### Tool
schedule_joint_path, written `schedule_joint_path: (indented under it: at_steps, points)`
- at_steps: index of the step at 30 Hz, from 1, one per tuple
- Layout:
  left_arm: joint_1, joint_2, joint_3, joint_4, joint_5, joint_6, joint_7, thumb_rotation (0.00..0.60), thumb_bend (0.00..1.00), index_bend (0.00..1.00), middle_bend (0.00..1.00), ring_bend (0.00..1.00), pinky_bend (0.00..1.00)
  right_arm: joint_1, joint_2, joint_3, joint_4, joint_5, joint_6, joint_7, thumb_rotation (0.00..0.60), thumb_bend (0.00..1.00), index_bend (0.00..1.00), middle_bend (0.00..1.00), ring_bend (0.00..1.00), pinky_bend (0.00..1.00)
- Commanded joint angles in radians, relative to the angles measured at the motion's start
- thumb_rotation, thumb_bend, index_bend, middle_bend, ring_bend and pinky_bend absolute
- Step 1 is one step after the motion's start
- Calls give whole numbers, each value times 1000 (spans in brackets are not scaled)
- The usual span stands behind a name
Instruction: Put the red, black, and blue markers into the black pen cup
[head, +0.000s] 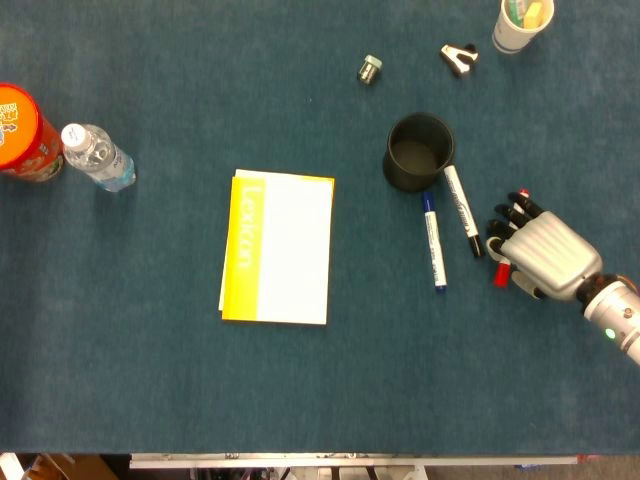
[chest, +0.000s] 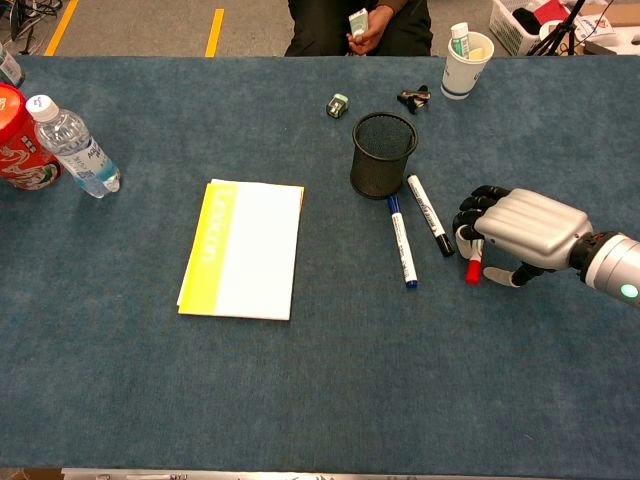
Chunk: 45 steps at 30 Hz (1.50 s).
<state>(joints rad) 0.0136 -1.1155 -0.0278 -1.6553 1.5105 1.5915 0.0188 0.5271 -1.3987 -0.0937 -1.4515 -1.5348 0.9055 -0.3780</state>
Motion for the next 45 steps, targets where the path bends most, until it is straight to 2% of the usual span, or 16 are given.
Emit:
schedule_joint_path:
  at_steps: [1,20,35,45]
  points:
    - [0,-1,0,1,2,-1,-1,600,482,174,210,200,201,-1,3,-4,-3,-5,3,-5,600,296,448,268,131,95]
    - [0,-3,1,12,0,-10,-15,600,482,174,210,200,201,-12,-23,2,44,5,24,-27,600,302,466,268,131,95]
    - [5,0,2,18,2,-7,-32,600,482,174,209,200,201,-24,-31,-8,56,-8,45,-36,600,340,579,308,163,96]
    - [5,2,1,17,8,-2,-37,600,482,173,209,200,201,-47,20,-8,-23,-33,112,21,600,365,610,337,189,96]
